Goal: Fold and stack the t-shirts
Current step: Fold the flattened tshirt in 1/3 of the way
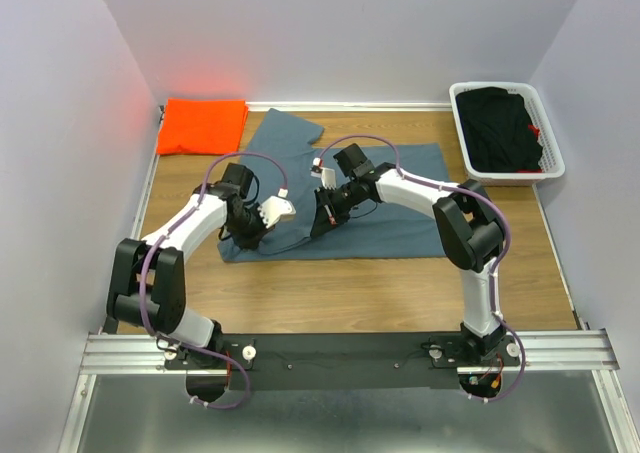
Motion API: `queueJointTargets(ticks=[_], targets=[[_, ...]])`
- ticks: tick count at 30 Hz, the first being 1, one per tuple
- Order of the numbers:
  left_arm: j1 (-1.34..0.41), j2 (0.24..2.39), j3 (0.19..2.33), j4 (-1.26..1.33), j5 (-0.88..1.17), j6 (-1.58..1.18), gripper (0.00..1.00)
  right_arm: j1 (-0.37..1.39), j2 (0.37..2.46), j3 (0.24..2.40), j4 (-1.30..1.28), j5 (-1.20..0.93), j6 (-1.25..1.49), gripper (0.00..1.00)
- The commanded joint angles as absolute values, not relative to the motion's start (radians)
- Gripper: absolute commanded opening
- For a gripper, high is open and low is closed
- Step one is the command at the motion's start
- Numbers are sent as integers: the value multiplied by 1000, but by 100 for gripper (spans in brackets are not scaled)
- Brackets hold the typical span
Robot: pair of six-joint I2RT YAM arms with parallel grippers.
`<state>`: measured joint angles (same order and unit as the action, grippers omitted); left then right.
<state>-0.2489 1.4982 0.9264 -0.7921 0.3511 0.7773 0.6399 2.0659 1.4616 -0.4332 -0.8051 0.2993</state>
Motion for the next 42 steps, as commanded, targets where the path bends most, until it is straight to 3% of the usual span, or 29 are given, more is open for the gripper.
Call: queueJointTargets(ticks=[1, 21, 25, 27, 29, 32, 34, 42], targets=[[-232, 1439, 1018, -845, 338, 781, 0, 627, 2022, 1502, -413, -833, 304, 1], [-166, 1706, 1331, -742, 360, 700, 0, 558, 2166, 1647, -413, -842, 308, 1], [-164, 1743, 1376, -729, 390, 677, 4, 542, 2171, 1654, -413, -841, 316, 8], [-161, 1756, 1397, -721, 416, 658, 11, 529, 2169, 1664, -411, -836, 319, 13], [-147, 1793, 1429, -736, 488, 628, 26, 500, 2164, 1674, -413, -841, 330, 25], [-115, 1835, 1506, -724, 575, 557, 33, 445, 2134, 1687, -413, -833, 331, 38], [-88, 1841, 1525, -692, 606, 505, 39, 397, 2111, 1695, -414, -819, 328, 52], [-71, 1674, 1395, -687, 549, 523, 40, 253, 1968, 1594, -553, -726, 154, 52]])
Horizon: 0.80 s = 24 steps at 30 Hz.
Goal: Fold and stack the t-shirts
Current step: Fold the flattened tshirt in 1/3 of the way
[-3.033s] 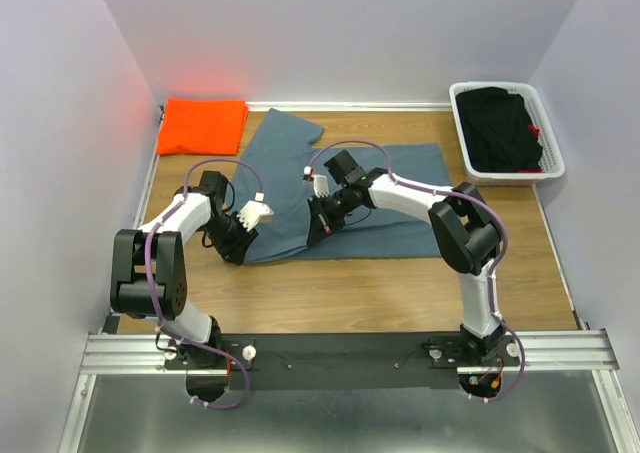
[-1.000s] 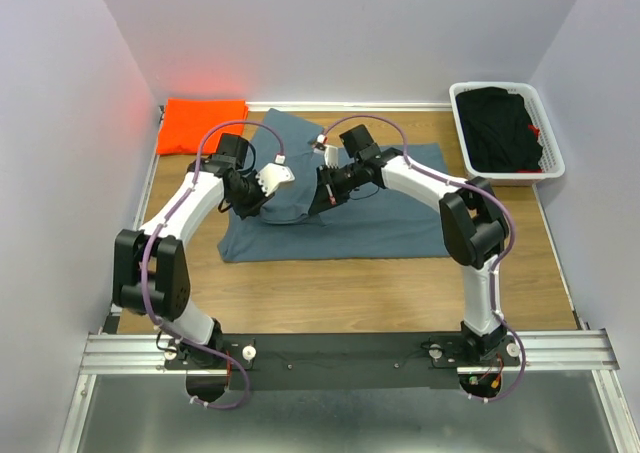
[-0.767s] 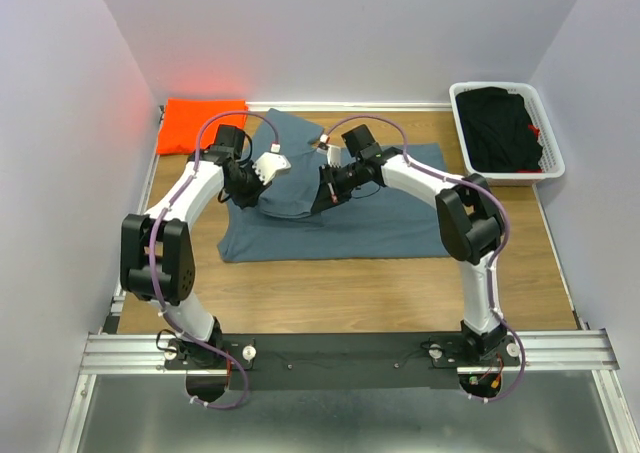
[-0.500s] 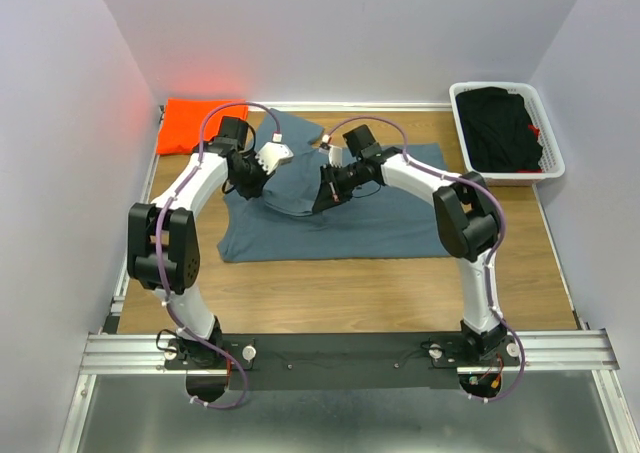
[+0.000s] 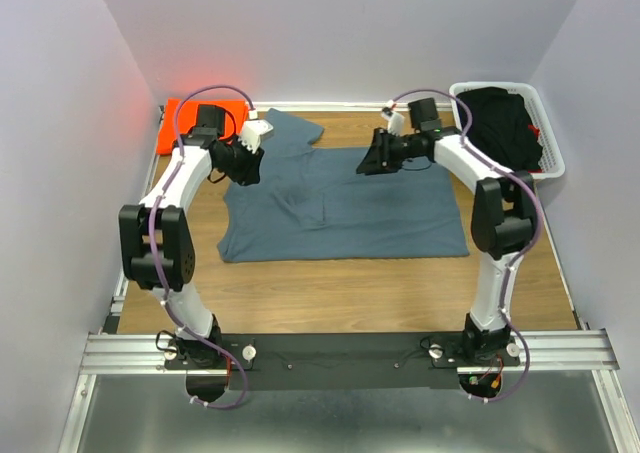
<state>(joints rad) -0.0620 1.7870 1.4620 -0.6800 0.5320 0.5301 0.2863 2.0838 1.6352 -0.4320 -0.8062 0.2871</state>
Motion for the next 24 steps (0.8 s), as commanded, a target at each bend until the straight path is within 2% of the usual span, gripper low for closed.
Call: queueJointTargets(ticks=[1, 5, 13, 24], targets=[[-72, 1660, 1372, -690, 540, 526, 40, 252, 1957, 1588, -596, -698, 105, 51], [-74, 1611, 1226, -690, 479, 540, 41, 252, 1901, 1498, -799, -478, -147, 46], [-74, 1612, 1063, -707, 358, 584, 40, 252, 1835, 1319, -850, -171, -336, 37], [-66, 1621, 893, -693, 189, 640, 37, 253, 1902, 1178, -785, -109, -376, 37]])
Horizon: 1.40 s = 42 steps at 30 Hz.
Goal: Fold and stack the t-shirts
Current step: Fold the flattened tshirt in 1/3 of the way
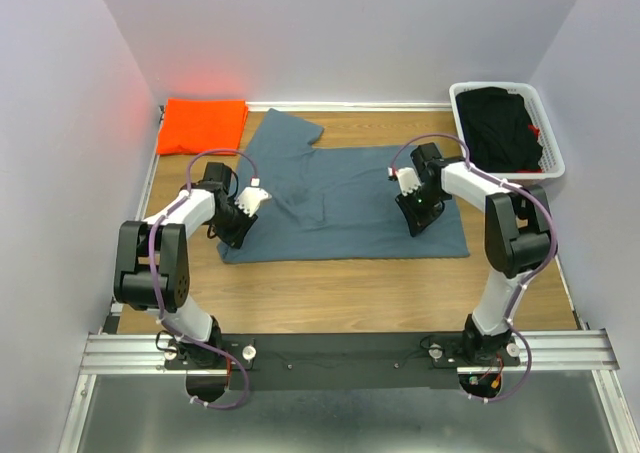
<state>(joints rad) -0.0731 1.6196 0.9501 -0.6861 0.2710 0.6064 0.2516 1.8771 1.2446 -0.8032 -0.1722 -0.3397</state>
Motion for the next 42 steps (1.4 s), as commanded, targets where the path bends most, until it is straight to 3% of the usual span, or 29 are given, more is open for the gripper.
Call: queueJointTargets(ticks=[1, 8, 11, 13, 16, 19, 24, 30, 36, 42], targets=[[-64, 1611, 881, -698, 181, 647, 36, 256, 1892, 1163, -785, -118, -376, 37], [-31, 1549, 834, -753, 137, 703, 36, 314, 1752, 1054, -822, -202, -328, 39], [-31, 1522, 859, -802, 143, 715, 36, 318, 1692, 1092, -894, -311, -310, 46], [-31, 1500, 935, -851, 155, 730, 37, 310, 1671, 1139, -913, -328, -292, 52], [-31, 1506, 1130, -919, 276, 742, 47, 258, 1672, 1312, -917, -310, -299, 58], [-31, 1557, 1336, -934, 392, 732, 56, 192, 1761, 1443, -916, -285, -325, 57], [-31, 1724, 1612, -887, 482, 666, 59, 108, 1977, 1783, -913, -246, -316, 53], [-31, 1877, 1787, -807, 520, 578, 59, 71, 2253, 2077, -897, -189, -258, 49], [-31, 1936, 1829, -766, 532, 538, 59, 55, 2419, 2278, -856, -97, -218, 47], [-31, 1948, 1781, -727, 500, 543, 60, 35, 2485, 2286, -808, -80, -193, 47]])
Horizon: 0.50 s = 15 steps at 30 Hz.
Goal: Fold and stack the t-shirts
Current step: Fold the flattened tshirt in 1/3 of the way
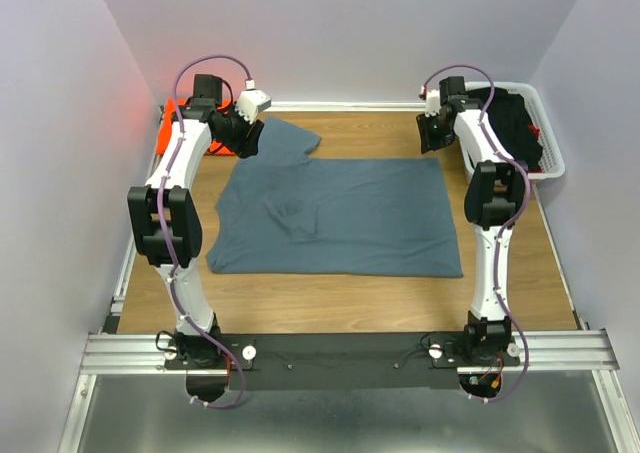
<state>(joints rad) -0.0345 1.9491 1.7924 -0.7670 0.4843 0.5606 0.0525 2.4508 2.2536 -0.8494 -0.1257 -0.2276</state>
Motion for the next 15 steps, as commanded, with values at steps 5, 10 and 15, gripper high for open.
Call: queueJointTargets(ticks=[5, 10, 15], targets=[[-31, 1963, 1789, -729, 494, 545, 60, 29, 2490, 2240, -798, -95, -181, 47], [-31, 1973, 1795, -732, 492, 543, 60, 12, 2493, 2203, -781, -95, -160, 49], [-31, 1977, 1786, -741, 486, 545, 60, 8, 2510, 2188, -772, -90, -138, 48]])
